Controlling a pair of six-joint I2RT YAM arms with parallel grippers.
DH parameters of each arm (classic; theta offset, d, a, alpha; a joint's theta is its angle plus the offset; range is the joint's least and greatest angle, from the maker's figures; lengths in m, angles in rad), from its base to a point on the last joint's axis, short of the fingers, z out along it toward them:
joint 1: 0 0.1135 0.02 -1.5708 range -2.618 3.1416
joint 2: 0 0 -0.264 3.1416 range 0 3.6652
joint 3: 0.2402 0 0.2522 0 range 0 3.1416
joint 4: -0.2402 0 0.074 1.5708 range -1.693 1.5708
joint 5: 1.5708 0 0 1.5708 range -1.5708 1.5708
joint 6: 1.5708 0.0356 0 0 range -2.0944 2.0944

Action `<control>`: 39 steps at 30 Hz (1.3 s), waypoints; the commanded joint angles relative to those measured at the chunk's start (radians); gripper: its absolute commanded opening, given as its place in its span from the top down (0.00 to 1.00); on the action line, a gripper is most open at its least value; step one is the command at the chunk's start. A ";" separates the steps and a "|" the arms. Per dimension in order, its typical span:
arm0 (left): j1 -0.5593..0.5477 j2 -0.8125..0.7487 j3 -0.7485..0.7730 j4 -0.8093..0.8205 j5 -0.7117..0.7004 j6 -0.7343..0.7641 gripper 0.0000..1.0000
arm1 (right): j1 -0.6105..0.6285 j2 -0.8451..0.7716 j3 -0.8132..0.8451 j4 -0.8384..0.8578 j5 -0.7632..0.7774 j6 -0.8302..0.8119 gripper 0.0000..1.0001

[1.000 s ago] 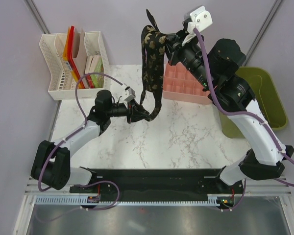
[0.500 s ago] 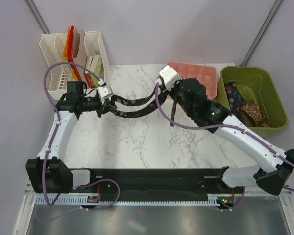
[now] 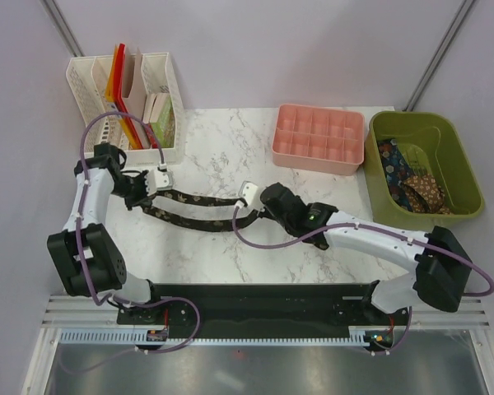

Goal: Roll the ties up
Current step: Place the tie at the center of the board.

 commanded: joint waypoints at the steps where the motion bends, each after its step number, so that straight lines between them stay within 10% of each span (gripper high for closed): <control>1: 0.100 0.052 0.039 0.029 -0.099 0.173 0.97 | 0.080 0.049 -0.021 0.057 -0.031 -0.008 0.99; 6: 0.174 0.080 0.030 0.127 -0.116 0.213 0.98 | 0.183 0.133 -0.013 0.052 -0.092 -0.008 0.86; 10: 0.226 0.095 0.013 0.129 -0.101 0.253 0.94 | 0.197 0.092 -0.042 -0.040 -0.193 -0.032 0.45; 17: 0.268 0.069 -0.078 0.066 -0.081 0.354 0.69 | -0.011 -0.069 -0.039 -0.313 -0.464 -0.063 0.14; 28: 0.278 0.057 -0.006 -0.129 0.056 0.320 0.33 | -0.147 0.067 -0.056 -0.389 -0.612 -0.057 0.30; 39: 0.209 0.021 -0.150 0.006 0.101 0.124 0.38 | -0.352 0.283 -0.047 -0.330 -0.538 -0.143 0.54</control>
